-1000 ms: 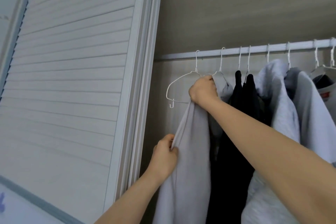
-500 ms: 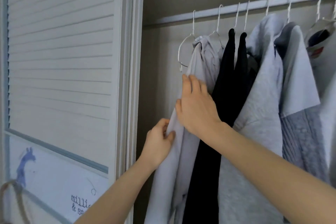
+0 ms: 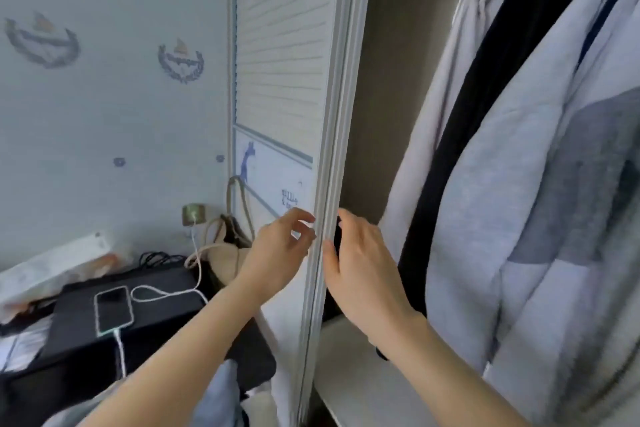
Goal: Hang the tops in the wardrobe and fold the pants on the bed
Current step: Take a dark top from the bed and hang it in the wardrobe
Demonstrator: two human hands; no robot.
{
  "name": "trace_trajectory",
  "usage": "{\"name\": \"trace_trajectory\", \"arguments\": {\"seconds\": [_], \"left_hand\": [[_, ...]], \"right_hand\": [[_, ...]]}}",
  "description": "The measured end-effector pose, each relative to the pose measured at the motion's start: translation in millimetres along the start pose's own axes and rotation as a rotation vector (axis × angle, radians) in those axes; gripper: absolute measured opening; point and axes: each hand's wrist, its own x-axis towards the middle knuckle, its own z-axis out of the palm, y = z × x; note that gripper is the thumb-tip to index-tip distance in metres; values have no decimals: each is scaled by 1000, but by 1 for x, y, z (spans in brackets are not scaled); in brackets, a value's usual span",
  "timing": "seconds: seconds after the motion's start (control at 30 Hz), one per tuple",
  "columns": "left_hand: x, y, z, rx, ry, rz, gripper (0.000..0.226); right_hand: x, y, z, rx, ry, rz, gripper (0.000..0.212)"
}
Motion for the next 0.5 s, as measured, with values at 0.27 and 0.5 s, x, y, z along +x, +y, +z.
{"name": "trace_trajectory", "arguments": {"seconds": [0.27, 0.5], "left_hand": [[-280, -13, -92, 226, 339, -391, 16], [-537, 6, -154, 416, 683, -837, 19]], "right_hand": [[-158, -113, 33, 338, -276, -333, 41], [-307, -253, 43, 623, -672, -625, 38]]}}
